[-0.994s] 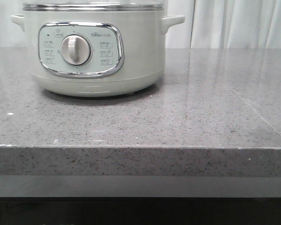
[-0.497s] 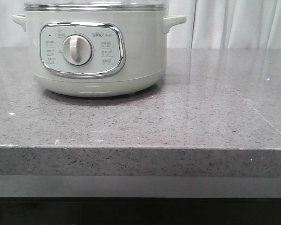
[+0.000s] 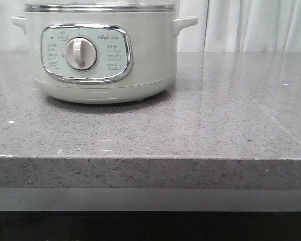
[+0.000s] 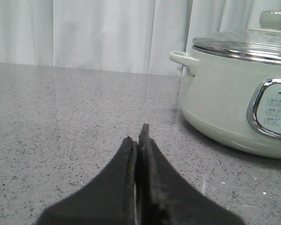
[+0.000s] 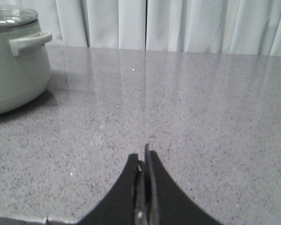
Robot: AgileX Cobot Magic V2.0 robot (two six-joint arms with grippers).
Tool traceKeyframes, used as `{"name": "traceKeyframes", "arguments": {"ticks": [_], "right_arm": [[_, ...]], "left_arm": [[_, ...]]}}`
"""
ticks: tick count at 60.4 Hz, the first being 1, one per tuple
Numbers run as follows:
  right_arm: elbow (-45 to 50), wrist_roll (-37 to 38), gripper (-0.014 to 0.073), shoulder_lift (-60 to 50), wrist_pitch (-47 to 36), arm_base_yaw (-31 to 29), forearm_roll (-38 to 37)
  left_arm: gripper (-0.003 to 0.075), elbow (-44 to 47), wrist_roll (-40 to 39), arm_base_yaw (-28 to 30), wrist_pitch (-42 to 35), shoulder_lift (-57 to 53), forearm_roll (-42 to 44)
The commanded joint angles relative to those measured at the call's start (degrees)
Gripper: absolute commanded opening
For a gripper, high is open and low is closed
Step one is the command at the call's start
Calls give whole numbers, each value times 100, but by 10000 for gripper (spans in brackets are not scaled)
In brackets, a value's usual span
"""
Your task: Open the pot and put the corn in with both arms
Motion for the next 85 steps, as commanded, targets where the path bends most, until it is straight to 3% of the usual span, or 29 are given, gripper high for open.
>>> {"name": "traceKeyframes", "arguments": {"ticks": [1, 15, 56, 71, 85], "right_arm": [[65, -17, -122, -71, -564, -46, -17], [729, -17, -122, -186, -1192, 70, -11], [705, 0, -122, -179, -1264, 239, -77], [705, 1338, -122, -184, -1592, 20, -1176], [705, 1366, -122, -184, -1562, 14, -1176]], "left_arm": [[-20, 77, -64, 1, -468, -84, 2], [-20, 77, -64, 1, -468, -84, 2], [-20, 77, -64, 1, -468, -84, 2], [-20, 77, -64, 1, -468, -84, 2], [-20, 77, -64, 1, -468, -84, 2]]}}
